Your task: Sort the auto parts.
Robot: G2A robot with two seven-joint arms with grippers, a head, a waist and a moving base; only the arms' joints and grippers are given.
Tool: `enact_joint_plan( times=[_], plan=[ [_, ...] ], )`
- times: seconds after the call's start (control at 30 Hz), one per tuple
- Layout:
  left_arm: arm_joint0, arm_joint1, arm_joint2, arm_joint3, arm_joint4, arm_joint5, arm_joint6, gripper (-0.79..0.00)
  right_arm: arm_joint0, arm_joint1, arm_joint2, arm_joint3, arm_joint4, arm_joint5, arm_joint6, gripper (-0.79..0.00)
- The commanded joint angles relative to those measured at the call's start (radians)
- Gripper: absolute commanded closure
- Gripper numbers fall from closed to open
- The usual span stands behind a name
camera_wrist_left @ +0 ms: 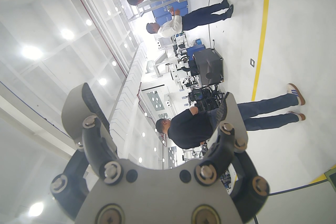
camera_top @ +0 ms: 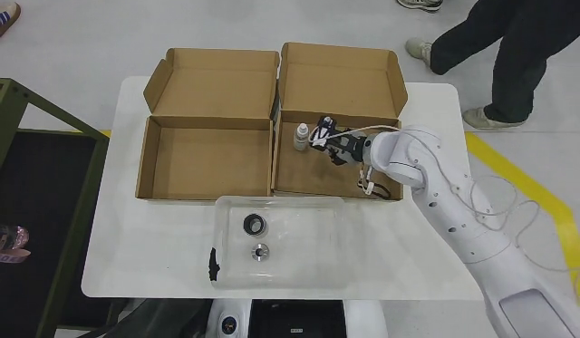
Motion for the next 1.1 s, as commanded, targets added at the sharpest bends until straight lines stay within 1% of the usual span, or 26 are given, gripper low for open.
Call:
enact_joint_plan(
  times=[0.0,0.13,0.3,0.43,0.5,0.57,0.67,0.83,0.9,1.07],
  plan=[
    [0.000,0.000,0.000,0.000,0.000,0.000,0.000,-0.785,0.014,-0.006,-0.013,0.021,-0.003,0.002,-0.002,0.000],
    [0.000,0.000,0.000,0.000,0.000,0.000,0.000,-0.785,0.036,-0.015,-0.032,0.060,-0.010,0.012,-0.008,0.000],
    [0.000,0.000,0.000,0.000,0.000,0.000,0.000,-0.785,0.050,-0.025,-0.050,0.096,-0.015,0.023,-0.012,-0.034],
    [0.000,0.000,0.000,0.000,0.000,0.000,0.000,-0.785,0.063,-0.033,-0.063,0.122,-0.017,0.028,-0.015,-0.025],
    [0.000,0.000,0.000,0.000,0.000,0.000,0.000,-0.785,0.068,-0.037,-0.069,0.133,-0.017,0.030,-0.017,-0.058],
    [0.000,0.000,0.000,0.000,0.000,0.000,0.000,-0.785,0.073,-0.040,-0.073,0.141,-0.017,0.029,-0.017,-0.151],
    [0.000,0.000,0.000,0.000,0.000,0.000,0.000,-0.785,0.077,-0.043,-0.076,0.147,-0.017,0.028,-0.018,-0.215],
    [0.000,0.000,0.000,0.000,0.000,0.000,0.000,-0.785,0.077,-0.046,-0.076,0.153,-0.018,0.025,-0.023,-0.256],
    [0.000,0.000,0.000,0.000,0.000,0.000,0.000,-0.785,0.073,-0.046,-0.073,0.149,-0.018,0.024,-0.030,-0.283],
    [0.000,0.000,0.000,0.000,0.000,0.000,0.000,-0.785,0.041,-0.036,-0.042,0.093,-0.035,0.029,-0.043,-0.308]
  ],
)
